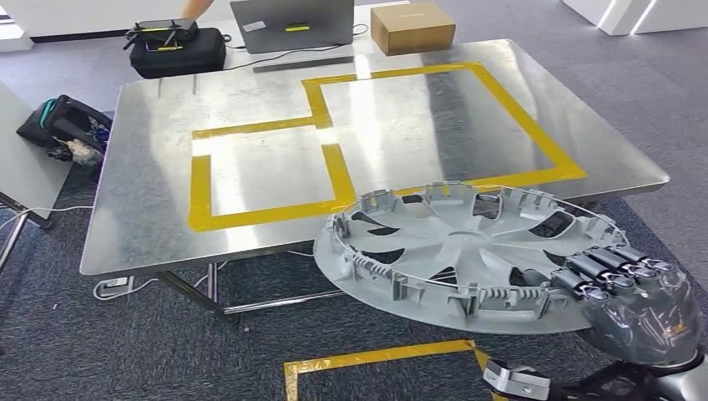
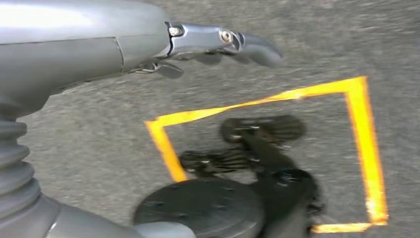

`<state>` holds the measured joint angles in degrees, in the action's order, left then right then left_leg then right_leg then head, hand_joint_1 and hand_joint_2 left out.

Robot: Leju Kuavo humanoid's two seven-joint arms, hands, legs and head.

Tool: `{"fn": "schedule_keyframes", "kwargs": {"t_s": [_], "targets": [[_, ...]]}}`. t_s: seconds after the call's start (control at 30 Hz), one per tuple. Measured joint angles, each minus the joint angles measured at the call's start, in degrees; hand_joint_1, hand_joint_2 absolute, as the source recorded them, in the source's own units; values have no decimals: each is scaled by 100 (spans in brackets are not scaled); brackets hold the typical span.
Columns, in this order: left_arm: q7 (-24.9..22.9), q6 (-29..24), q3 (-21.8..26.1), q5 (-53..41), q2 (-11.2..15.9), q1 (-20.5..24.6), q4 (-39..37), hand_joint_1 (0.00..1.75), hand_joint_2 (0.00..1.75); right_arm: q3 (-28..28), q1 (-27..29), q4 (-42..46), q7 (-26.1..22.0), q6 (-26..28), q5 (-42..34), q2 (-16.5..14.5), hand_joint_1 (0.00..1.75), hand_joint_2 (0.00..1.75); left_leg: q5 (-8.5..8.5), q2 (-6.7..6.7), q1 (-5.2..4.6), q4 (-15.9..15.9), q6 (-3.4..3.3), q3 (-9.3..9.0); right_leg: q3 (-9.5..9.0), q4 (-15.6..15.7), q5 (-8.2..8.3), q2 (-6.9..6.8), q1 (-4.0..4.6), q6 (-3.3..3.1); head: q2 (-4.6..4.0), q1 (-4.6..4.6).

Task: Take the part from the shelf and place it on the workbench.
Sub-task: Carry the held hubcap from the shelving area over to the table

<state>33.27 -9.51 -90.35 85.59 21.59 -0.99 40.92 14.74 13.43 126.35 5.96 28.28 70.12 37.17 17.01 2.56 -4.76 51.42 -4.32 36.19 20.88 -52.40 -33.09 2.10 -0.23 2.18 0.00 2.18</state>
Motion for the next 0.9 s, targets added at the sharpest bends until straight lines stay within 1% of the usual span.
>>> {"fn": "schedule_keyframes", "kwargs": {"t_s": [0.03, 0.07, 0.1, 0.13, 0.17, 0.2, 0.23, 0.27, 0.3, 0.33, 0.37, 0.4, 0.43, 0.47, 0.5, 0.53, 0.57, 0.6, 0.63, 0.67, 0.7, 0.73, 0.77, 0.8, 0.83, 0.87, 0.9], "targets": [[0, 12, 10, 0, -27, 48, -39, 0, 175, -3, -9, 4, 1, -1, -2, 4, 175, 175, 32, -6, 35, 1, 29, -56, 32, -160, -115, -29, 13, 4, 0, 3], [0, 26, 19, 0, -71, 92, -73, 0, 175, -5, -17, 7, 1, -1, -2, 5, 175, 175, 70, -14, 57, 5, 33, -98, 185, -479, -267, -72, 19, 25, 0, 4], [0, 50, 23, 0, -107, 121, -117, 0, 175, -4, -27, 7, 1, -1, -1, 4, 175, 175, 117, -25, 61, 18, 20, -124, 459, -928, -445, -118, 23, 48, 0, 11], [-1, 78, 26, 0, -149, 132, -169, 0, 175, -4, -33, 7, 1, -2, 0, 4, 175, 175, 164, -37, 62, 32, 3, -145, 787, -1396, -600, -142, 25, 59, 0, 11], [-4, 108, 26, 0, -192, 131, -223, 0, 175, -2, -30, 7, 1, -3, 0, 3, 175, 175, 215, -48, 62, 47, -6, -173, 1075, -1750, -658, -155, 26, 63, 0, 9], [-9, 131, 26, 0, -222, 128, -280, 0, 175, -1, -22, 6, 1, -6, 0, 3, 175, 175, 268, -54, 60, 60, -11, -215, 1269, -1901, -584, -159, 28, 61, 0, 11], [-16, 142, 26, 0, -244, 125, -331, 0, 175, 0, -15, 5, 1, -8, 0, 3, 175, 175, 324, -53, 58, 69, -14, -276, 1344, -1803, -367, -160, 29, 55, 0, 11], [-22, 146, 26, 0, -261, 125, -374, 0, 175, 2, -9, 5, 0, -10, 0, 3, 175, 175, 381, -48, 54, 75, -13, -351, 1314, -1492, -46, -159, 30, 46, 0, 12], [-28, 146, 26, 0, -273, 121, -410, 0, 175, 2, -6, 4, -1, -11, 0, 3, 175, 175, 436, -41, 50, 78, -7, -415, 1241, -1082, 294, -155, 30, 37, 0, 12], [-31, 147, 26, 1, -282, 121, -441, 0, 175, 2, -9, 5, -1, -10, 0, 3, 175, 175, 489, -31, 38, 104, 1, -458, 1140, -709, 553, -150, 28, 28, 0, 11], [-33, 149, 27, 1, -292, 119, -466, 0, 175, 3, -14, 5, 0, -10, 0, 3, 175, 175, 527, -21, 28, 129, 10, -475, 1073, -458, 707, -143, 28, 16, 0, 8], [-35, 157, 27, 1, -299, 117, -488, 0, 175, 3, -19, 5, 0, -9, 0, 2, 175, 175, 554, -13, 22, 152, 19, -471, 1040, -343, 757, -137, 33, 1, 0, 4], [-37, 170, 27, 1, -308, 119, -511, 0, 175, 4, -22, 6, 1, -9, 0, 2, 175, 175, 573, -7, 16, 176, 27, -464, 1019, -326, 744, -135, 36, -17, 0, 0], [-38, 194, 27, 0, -310, 119, -542, 0, 175, 4, -24, 5, 1, -11, 0, 2, 175, 175, 594, -3, 16, 186, 35, -456, 1020, -327, 739, -136, 17, -36, 0, 0], [-40, 231, 27, 0, -323, 119, -576, 0, 175, 5, -25, 5, 1, -16, 0, 2, 175, 175, 645, -16, 16, 234, 75, -439, 1008, -320, 731, -142, -3, -56, 0, -9], [-42, 277, 27, 0, -333, 122, -622, 0, 175, 6, -24, 5, 0, -24, 0, 1, 175, 175, 743, -40, 33, 371, 140, -376, 994, -312, 724, -151, -31, -76, 0, -32], [-44, 325, 27, 0, -348, 126, -674, 0, 175, 8, -27, 4, -1, -33, 0, 1, 175, 175, 892, -74, 70, 629, 224, -249, 979, -306, 715, -161, -60, -94, 0, -52], [-46, 379, 28, 0, -376, 133, -730, 0, 175, 9, -32, 4, -1, -44, 0, 0, 175, 175, 1073, -117, 131, 1003, 321, -57, 968, -306, 699, -169, -68, -105, 0, -74], [-49, 434, 29, 0, -399, 140, -800, 0, 175, 12, -36, 4, 0, -55, 0, -2, 175, 175, 1245, -148, 207, 1435, 398, 178, 959, -307, 682, -178, -82, -106, 0, -86], [-51, 490, 29, 0, -435, 143, -869, 0, 175, 18, -40, 4, 1, -70, 0, -3, 175, 175, 1347, -170, 281, 1797, 459, 389, 943, -308, 662, -185, -99, -97, 0, -84], [-52, 546, 30, 0, -474, 144, -946, 0, 175, 28, -41, 4, 1, -87, -1, -4, 175, 175, 1349, -183, 347, 1996, 509, 520, 920, -308, 638, -191, -117, -81, 0, -85], [-54, 598, 30, 0, -509, 142, -1025, 0, 175, 43, -40, 4, 1, -107, -1, -4, 175, 175, 1225, -190, 402, 1960, 552, 534, 884, -308, 608, -194, -139, -59, 0, -85], [-54, 644, 30, 1, -540, 139, -1102, 0, 175, 59, -41, 4, 1, -126, -1, -5, 175, 175, 1005, -196, 445, 1695, 585, 429, 837, -308, 574, -196, -163, -32, 0, -84], [-55, 687, 29, 1, -566, 137, -1184, 0, 175, 76, -46, 4, 2, -142, -1, -5, 175, 175, 747, -209, 473, 1283, 610, 240, 790, -304, 538, -197, -183, -2, 0, -86], [-55, 732, 29, 1, -591, 139, -1265, 0, 175, 93, -55, 4, 4, -157, 0, -5, 175, 175, 562, -228, 482, 864, 626, 38, 751, -302, 494, -196, -195, 38, 0, -93], [-55, 773, 29, 1, -614, 146, -1345, 0, 175, 107, -71, 4, 8, -168, 1, -6, 175, 175, 477, -242, 478, 545, 612, -119, 724, -297, 457, -194, -201, 83, 0, -102], [-55, 809, 29, 1, -642, 155, -1424, 0, 175, 122, -93, 4, 11, -182, 2, -7, 175, 175, 478, -254, 466, 358, 584, -209, 707, -279, 428, -194, -201, 131, 0, -110]]}}
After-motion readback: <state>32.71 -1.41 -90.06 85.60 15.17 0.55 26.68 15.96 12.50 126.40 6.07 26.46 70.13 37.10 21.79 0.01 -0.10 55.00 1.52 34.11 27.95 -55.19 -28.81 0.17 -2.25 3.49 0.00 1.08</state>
